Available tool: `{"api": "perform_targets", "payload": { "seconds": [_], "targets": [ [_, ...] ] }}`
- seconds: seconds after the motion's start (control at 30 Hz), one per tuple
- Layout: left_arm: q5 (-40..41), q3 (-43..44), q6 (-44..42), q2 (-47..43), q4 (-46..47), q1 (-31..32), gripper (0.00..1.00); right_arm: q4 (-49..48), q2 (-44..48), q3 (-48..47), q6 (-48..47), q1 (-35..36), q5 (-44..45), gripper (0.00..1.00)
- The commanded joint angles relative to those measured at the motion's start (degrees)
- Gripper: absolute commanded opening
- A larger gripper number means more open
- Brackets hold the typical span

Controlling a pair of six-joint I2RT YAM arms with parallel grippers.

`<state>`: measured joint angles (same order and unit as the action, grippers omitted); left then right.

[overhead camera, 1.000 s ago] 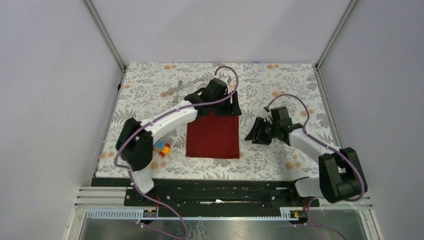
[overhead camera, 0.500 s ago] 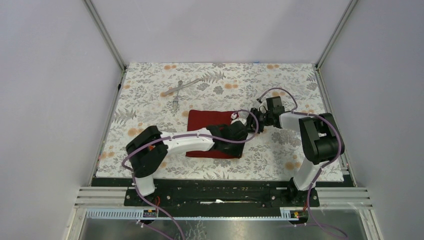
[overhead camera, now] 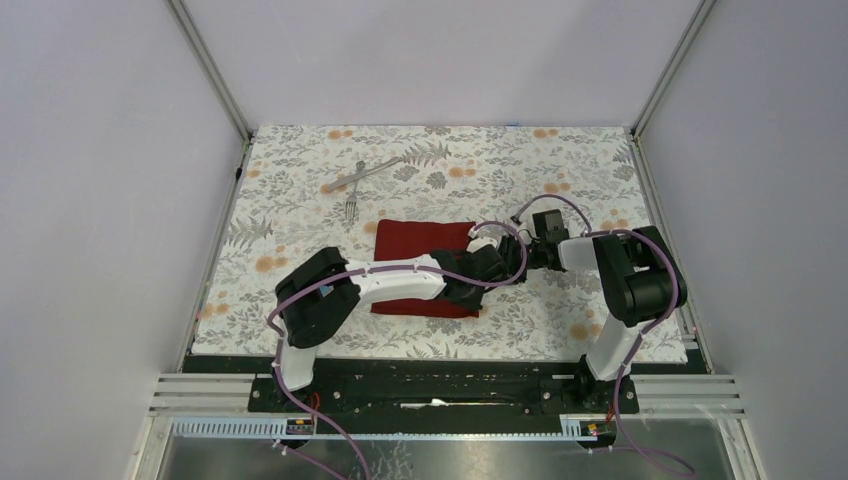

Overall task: Fold the napkin into a case and place the utensils inside
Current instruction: Smooth out the lower triangle-folded napkin at the center of the board.

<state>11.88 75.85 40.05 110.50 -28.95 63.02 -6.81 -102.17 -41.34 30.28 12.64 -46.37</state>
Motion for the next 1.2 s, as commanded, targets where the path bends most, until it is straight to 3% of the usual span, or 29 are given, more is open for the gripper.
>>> {"api": "perform_targets", "payload": {
  "seconds": [0.0, 0.17, 0.43, 0.73, 1.0, 1.17],
  "targets": [
    [1.2, 2.5, -0.4, 0.7, -0.6, 0.4, 0.24, -1.6, -0.4, 0.7, -1.7, 0.8, -2.4, 0.29],
    [2.0, 2.7, -0.7, -0.3, -1.3, 0.5, 0.12, -2.5, -2.1, 0.7, -1.7, 2.9, -2.4, 0.29],
    [-1.8, 3.1, -0.1, -0.9, -1.4, 0.6, 0.04, -7.3, -3.4, 1.8, 1.6, 3.3, -2.1, 0.08],
    [-3.4, 2.6, 1.2, -1.4, -1.3, 1.0, 0.04, -8.6, -4.3, 2.3, 2.4, 3.3, -1.3, 0.01],
    [-3.4, 2.9, 2.2, -1.9, -1.2, 1.2, 0.07, -9.1, -4.6, 2.6, 2.5, 3.3, -1.1, 0.00],
    [-4.0, 3.1, 2.2, -1.6, -1.3, 1.3, 0.16, -9.0, -4.7, 2.4, 2.6, 3.3, -1.0, 0.00]
  ]
}}
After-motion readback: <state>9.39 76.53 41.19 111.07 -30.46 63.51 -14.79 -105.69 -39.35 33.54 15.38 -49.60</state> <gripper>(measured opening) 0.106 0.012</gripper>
